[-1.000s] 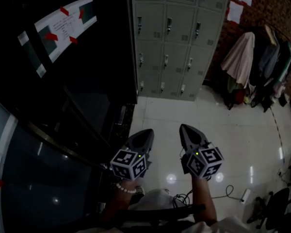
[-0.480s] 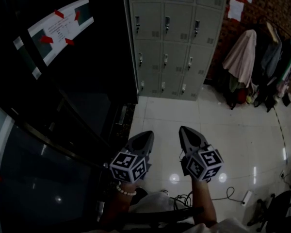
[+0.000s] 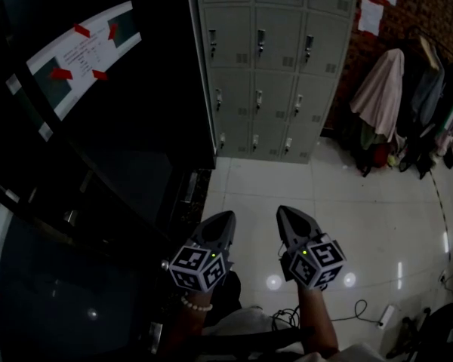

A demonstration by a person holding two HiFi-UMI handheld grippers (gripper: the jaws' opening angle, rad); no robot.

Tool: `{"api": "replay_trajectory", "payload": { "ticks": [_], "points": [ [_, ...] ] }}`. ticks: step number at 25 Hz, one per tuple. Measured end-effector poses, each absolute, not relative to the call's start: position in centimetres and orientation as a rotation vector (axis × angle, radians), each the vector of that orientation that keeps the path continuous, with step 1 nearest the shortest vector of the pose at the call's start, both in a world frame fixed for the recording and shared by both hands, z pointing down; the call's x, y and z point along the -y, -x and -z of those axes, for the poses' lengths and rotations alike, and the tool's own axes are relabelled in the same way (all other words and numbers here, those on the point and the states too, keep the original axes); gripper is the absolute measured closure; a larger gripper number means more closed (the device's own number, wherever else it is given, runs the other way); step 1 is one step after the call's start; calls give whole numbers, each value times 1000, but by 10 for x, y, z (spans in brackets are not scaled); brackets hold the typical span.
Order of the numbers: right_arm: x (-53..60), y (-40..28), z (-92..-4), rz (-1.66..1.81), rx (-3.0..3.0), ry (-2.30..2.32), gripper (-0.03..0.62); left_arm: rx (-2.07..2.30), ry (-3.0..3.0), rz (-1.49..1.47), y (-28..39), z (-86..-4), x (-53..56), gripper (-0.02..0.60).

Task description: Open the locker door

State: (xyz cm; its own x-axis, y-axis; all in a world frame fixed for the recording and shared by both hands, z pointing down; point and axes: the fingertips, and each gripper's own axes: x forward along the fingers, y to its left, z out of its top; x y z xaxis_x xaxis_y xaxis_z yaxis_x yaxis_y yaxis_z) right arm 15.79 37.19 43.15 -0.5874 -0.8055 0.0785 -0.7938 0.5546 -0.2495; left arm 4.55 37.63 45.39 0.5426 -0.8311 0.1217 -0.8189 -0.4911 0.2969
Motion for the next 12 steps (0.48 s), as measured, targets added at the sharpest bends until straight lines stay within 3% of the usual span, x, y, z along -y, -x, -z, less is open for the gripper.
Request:
{"api": "replay_trajectory", "payload": {
  "ticks": [12],
  "points": [
    [-211,-122,-419,324,-2727,1444,585,1347,-2510,112,-11,-437,-205,584]
  ]
}}
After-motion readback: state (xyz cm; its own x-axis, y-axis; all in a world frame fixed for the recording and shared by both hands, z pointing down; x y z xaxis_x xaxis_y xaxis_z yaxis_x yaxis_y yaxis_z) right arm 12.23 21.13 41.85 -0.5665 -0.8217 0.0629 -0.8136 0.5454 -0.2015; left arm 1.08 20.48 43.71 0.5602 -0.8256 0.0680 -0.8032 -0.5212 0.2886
